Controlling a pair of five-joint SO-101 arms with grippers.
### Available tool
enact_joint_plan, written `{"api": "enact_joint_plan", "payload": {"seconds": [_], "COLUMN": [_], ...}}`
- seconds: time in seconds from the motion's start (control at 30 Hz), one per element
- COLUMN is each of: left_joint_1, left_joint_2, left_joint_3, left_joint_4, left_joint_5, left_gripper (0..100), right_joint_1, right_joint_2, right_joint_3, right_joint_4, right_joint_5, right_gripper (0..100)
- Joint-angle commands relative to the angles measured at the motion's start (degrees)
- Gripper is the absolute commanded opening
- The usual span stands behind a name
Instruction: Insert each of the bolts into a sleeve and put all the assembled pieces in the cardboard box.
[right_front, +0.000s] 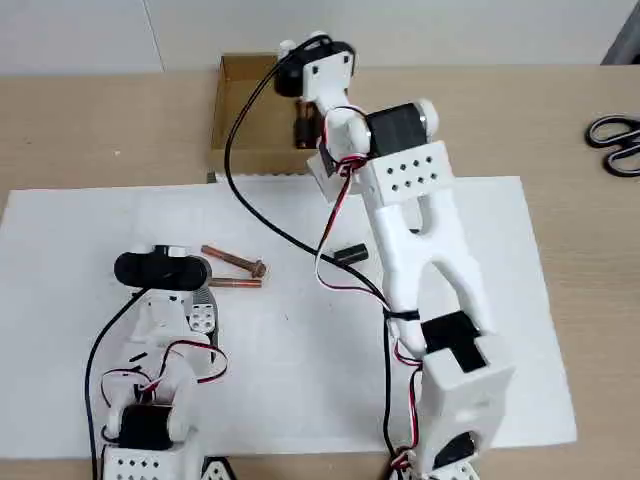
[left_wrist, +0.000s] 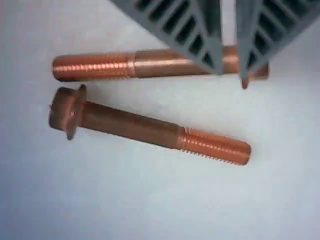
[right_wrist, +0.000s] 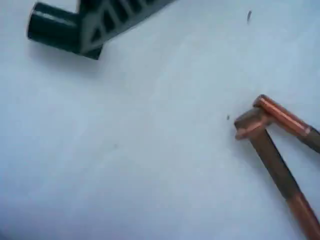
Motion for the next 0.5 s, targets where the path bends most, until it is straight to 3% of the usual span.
{"api": "enact_joint_plan", "payload": {"seconds": [0.0, 0.27, 0.4, 0.47], "left_joint_1": [-2.02, -3.16, -3.16, -3.16], "left_joint_2": [-0.44, -0.44, -0.44, -0.44], "left_joint_3": [-0.22, -0.22, -0.22, -0.22], "left_joint_4": [-1.49, -1.49, -1.49, -1.49], "left_joint_5": [0.09, 0.09, 0.09, 0.09], "left_gripper": [1, 1, 1, 1], "right_joint_1": [0.84, 1.19, 3.21, 4.44], "right_joint_2": [-5.32, -17.01, -16.92, -16.84], "right_joint_3": [0.44, 24.70, 28.48, 28.57], "right_joint_4": [0.66, -0.66, -1.01, -2.15], "right_joint_5": [-1.23, -1.05, -0.35, 4.04], "right_gripper": [18.0, 18.0, 18.1, 18.1]}}
